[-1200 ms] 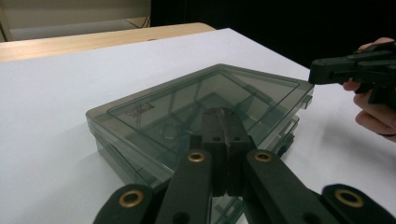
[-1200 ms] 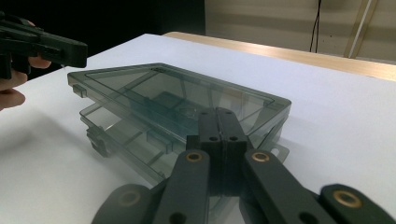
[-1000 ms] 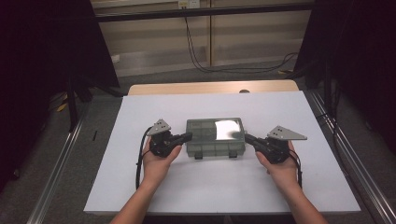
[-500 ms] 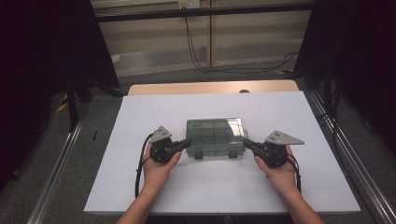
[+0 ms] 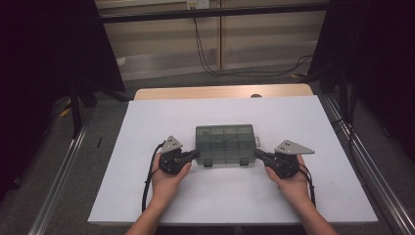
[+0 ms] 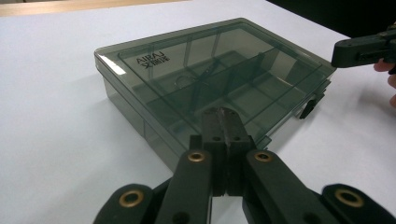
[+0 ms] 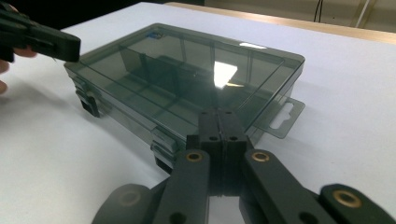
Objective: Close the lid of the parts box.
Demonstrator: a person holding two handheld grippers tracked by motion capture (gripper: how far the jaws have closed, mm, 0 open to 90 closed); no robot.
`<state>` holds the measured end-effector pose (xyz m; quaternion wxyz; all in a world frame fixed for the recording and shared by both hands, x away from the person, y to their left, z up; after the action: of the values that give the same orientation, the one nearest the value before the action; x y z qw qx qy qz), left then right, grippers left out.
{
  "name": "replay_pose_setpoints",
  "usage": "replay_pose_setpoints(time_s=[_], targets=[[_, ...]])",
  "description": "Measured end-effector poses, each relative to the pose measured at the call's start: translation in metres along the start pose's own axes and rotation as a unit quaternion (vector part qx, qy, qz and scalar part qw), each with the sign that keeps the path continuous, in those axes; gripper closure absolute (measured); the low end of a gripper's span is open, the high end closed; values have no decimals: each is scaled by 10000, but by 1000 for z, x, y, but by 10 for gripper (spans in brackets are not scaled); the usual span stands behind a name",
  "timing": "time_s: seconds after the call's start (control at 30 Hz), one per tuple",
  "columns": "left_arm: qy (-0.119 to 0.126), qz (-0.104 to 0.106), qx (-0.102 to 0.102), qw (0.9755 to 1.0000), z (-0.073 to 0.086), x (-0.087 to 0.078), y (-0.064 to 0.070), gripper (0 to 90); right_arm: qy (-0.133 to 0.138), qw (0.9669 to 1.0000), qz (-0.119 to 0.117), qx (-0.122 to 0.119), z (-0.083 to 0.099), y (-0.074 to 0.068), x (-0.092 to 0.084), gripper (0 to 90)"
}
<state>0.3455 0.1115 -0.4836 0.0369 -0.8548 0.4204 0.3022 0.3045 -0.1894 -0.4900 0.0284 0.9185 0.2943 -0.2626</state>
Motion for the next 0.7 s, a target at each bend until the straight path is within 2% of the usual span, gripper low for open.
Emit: replay_pose_setpoints(time_s=[0.07,0.2,0.27,0.4,0.5,0.57,0.63,0.7], targets=[[-2,-8,-5,10000,0,0,0,900,27,9999,45,-111,1,0,1,900],[-9,65,-20,10000,0,0,0,900,14,9999,77,-137,0,-1,2,900],[0,53,-38,10000,0,0,0,900,12,10000,63,-66,0,-1,1,890],[8,116,-44,9999,0,1,-1,900,178,9998,-38,44,-5,2,-7,682],[14,78,-78,9999,0,1,-1,900,343,9993,-100,110,-11,9,-17,512],[-5,61,-78,10000,-1,1,-1,900,364,9993,37,102,-13,13,-24,328],[-21,52,-58,10000,-1,1,-2,900,326,9994,77,114,-14,16,-29,128],[-15,60,-63,10000,-1,1,-2,900,276,9995,95,72,-13,18,-34,17]])
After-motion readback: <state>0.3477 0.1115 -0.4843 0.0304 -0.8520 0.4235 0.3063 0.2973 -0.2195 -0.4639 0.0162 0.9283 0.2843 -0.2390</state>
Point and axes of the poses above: each handheld gripper's, and its own axes: x roughly forward along the jaws, z roughly out of its underside, y roughly to its right, the point moved 4 cm from there along x, roughly forward along the jaws, and after that the axes turned 6 degrees about -y, right-handed, at the moved point
